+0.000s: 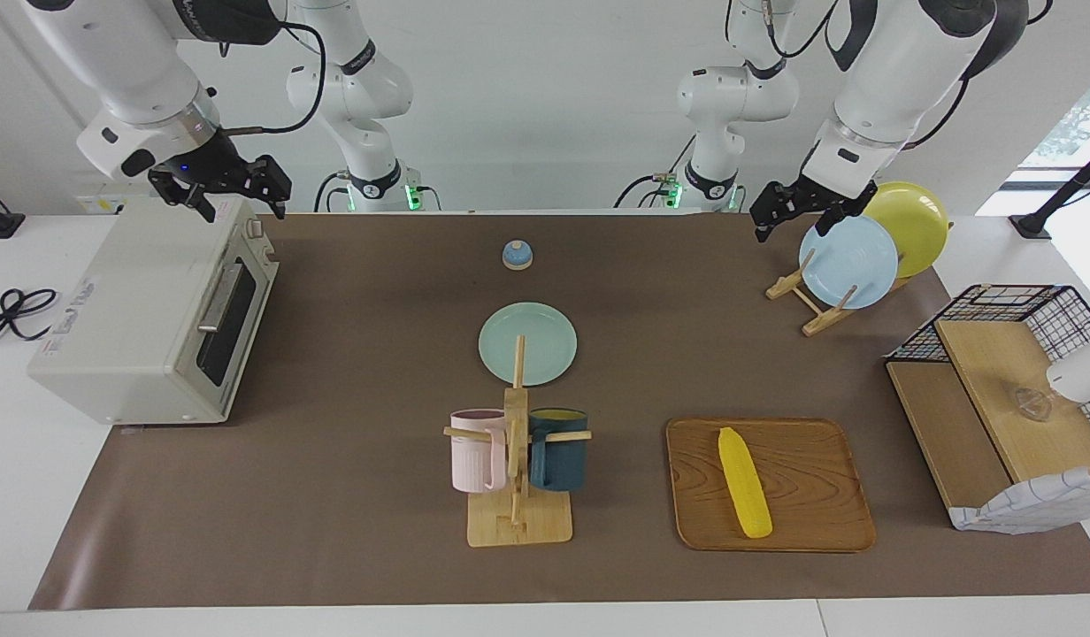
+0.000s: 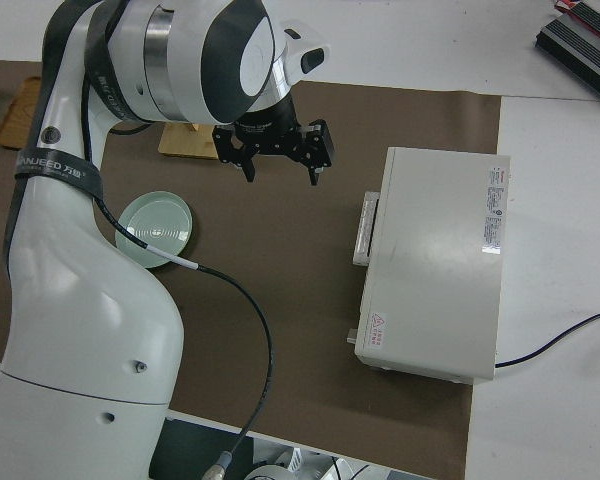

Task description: Put corn in oven

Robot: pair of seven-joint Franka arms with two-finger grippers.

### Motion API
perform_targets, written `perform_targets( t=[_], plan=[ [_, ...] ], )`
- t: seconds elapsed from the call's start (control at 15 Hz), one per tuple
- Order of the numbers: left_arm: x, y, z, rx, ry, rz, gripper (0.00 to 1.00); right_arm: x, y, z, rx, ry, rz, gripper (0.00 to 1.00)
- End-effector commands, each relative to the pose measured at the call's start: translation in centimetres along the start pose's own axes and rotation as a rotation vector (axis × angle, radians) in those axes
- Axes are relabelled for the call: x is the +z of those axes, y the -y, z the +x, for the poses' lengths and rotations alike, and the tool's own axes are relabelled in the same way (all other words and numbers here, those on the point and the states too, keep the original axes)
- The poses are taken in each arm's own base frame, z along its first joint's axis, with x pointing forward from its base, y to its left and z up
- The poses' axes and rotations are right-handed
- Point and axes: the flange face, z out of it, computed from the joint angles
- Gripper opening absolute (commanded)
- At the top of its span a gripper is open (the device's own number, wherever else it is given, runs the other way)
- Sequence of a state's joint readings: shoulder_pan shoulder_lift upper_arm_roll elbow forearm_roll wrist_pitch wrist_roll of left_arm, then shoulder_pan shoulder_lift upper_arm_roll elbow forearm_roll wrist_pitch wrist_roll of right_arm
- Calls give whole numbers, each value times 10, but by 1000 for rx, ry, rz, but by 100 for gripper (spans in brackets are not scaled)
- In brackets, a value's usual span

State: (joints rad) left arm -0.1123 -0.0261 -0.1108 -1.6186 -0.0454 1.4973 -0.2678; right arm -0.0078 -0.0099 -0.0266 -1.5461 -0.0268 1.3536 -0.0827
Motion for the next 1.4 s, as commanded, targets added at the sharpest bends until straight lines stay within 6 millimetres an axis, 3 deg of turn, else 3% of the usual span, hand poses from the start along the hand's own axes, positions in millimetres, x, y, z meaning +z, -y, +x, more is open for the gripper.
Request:
perform_targets(
  t=[0.0, 0.53, 0.8, 1.06, 1.33],
  plan=[
    [-3, 2, -3, -14, -9, -21, 100, -2, -1, -3, 8, 1, 3, 100],
    [-8, 0, -2, -9, -45, -32, 100, -2, -1, -3, 8, 3, 3, 100],
    [-5, -2, 11, -6, -89, -46, 100, -1, -1, -2, 9, 4, 5, 100],
    [37, -8, 55, -10, -83, -56, 100, -1, -1, -2, 10, 4, 3, 100],
    [96, -19, 137, -9, -38, -64, 100, -1, -1, -2, 10, 4, 3, 100]
  ],
)
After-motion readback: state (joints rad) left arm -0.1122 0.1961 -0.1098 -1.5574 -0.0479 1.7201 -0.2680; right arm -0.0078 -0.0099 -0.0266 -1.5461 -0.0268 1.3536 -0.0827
